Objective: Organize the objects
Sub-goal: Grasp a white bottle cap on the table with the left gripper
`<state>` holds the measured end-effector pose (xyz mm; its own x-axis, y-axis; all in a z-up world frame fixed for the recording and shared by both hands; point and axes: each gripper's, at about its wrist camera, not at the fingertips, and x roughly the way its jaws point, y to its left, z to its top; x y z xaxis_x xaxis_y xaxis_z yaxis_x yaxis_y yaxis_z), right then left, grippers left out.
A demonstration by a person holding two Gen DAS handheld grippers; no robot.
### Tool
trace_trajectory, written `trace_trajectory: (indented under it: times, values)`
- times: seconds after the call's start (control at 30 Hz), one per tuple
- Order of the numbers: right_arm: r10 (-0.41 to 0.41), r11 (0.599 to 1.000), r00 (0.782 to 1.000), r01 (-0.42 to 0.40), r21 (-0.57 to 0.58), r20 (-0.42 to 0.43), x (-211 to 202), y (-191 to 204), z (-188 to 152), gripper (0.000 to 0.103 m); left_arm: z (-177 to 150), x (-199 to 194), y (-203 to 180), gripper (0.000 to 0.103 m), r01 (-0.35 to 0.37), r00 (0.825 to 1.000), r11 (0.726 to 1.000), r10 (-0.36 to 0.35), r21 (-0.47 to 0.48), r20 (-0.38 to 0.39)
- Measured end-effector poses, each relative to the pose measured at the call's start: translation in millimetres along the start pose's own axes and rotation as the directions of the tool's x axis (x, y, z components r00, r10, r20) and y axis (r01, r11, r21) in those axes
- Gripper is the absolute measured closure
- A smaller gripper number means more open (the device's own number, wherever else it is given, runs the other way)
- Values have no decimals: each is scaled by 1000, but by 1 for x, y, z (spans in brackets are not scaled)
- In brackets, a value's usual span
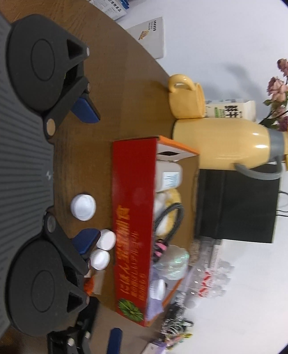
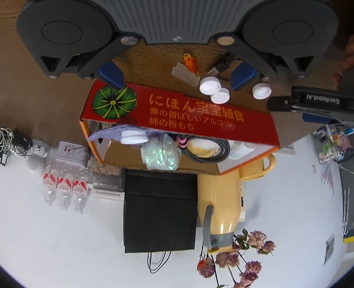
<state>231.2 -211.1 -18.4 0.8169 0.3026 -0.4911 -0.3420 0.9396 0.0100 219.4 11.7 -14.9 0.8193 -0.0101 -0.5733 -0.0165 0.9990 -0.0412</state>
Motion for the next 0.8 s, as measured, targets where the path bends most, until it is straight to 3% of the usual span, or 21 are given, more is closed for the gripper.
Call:
trace_trajectory:
  times: [0.23,0.43,0.53,0.57,0.6,0.67,0.8]
  values:
    - [-7,1000,999,8,19,-31,5,-4,-2,0,-5,7,-6,0,6,999,999,-5,32,-39]
    - [-7,1000,999,7,13,-41,8,-3,-2,0,-7,12,-12,8,14,999,998,-11,54,-51]
    - [-6,1000,999,6,12,-44,9,-3,-2,0,-5,16,-17,25,22,999,998,-19,66,-40]
    - [-5,1000,999,5,11,-45,9,-3,-2,0,-4,18,-19,39,34,998,997,-31,75,-45]
    - [-5,1000,999,5,11,-47,9,-2,-3,0,-4,21,-22,45,48,997,995,-44,85,-56]
    - [-6,1000,999,6,8,-49,10,-2,-3,0,-4,20,-25,73,66,997,992,-62,103,-42]
    - [-7,1000,999,7,9,-48,10,-2,-3,0,-5,18,-24,74,79,996,993,-77,91,-34]
